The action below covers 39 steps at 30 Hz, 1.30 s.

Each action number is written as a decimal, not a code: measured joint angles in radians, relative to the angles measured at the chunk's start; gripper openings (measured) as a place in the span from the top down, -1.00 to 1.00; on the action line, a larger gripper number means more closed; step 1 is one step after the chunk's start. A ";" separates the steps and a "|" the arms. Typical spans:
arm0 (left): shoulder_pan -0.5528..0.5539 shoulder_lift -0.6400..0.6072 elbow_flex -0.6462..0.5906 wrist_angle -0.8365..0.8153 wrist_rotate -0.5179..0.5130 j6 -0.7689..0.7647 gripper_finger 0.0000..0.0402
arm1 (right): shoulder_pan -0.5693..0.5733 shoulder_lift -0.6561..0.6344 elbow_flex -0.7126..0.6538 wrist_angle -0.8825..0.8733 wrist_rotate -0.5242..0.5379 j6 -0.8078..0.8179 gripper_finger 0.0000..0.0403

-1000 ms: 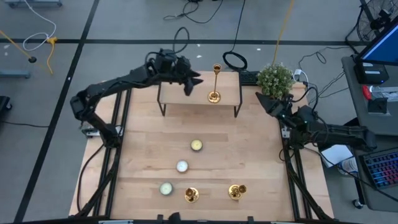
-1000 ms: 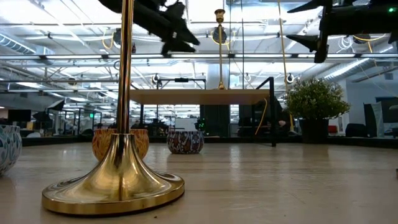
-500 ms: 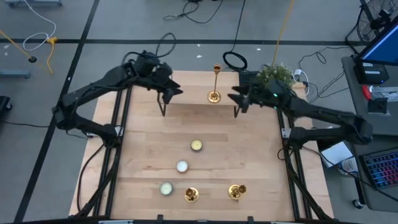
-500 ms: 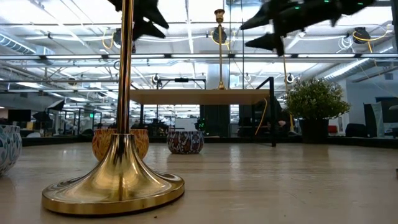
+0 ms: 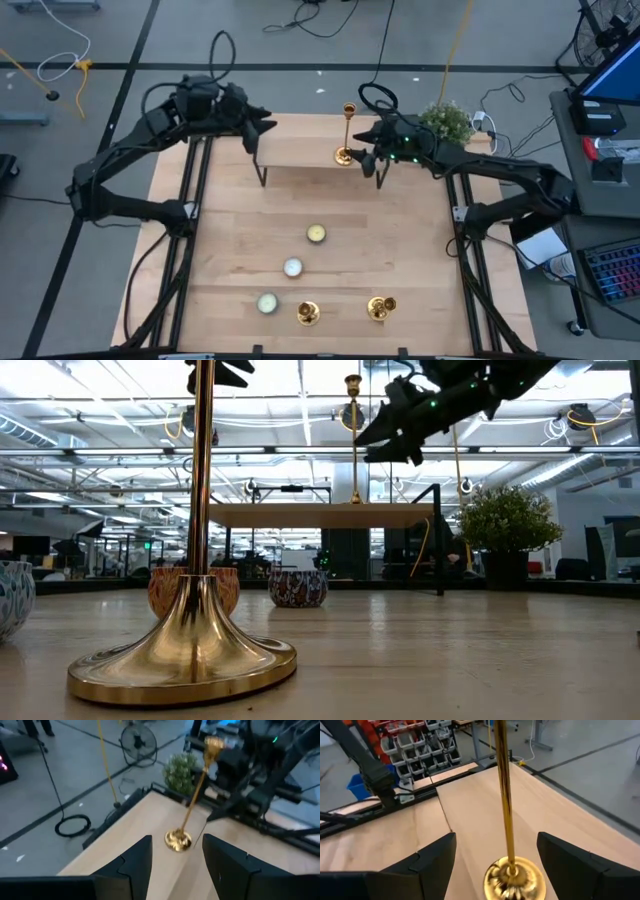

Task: Pick & Place candle stick holders
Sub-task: Put the top gold candle holder on the shelf

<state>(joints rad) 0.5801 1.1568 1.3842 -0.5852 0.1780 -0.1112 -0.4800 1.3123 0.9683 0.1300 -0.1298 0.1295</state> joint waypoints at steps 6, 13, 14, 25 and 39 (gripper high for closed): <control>0.021 0.002 0.000 0.011 0.008 -0.035 0.10 | -0.013 0.033 0.000 0.077 -0.002 -0.019 -0.36; 0.034 0.002 0.000 0.034 0.000 -0.046 0.10 | -0.025 0.062 0.000 0.113 -0.006 0.028 -0.22; 0.038 0.002 0.000 0.034 -0.001 -0.046 0.10 | -0.025 0.062 0.000 0.109 -0.008 0.034 -0.18; 0.073 0.002 0.000 0.033 -0.002 -0.040 0.10 | -0.025 0.062 0.000 0.150 -0.054 0.042 0.35; 0.075 0.002 0.000 0.026 0.015 -0.030 0.10 | -0.025 0.124 -0.001 0.195 -0.030 0.094 0.76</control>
<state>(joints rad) 0.6552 1.1591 1.3838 -0.5591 0.1928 -0.1416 -0.5045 1.4363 0.9669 0.3253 -0.1599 0.2235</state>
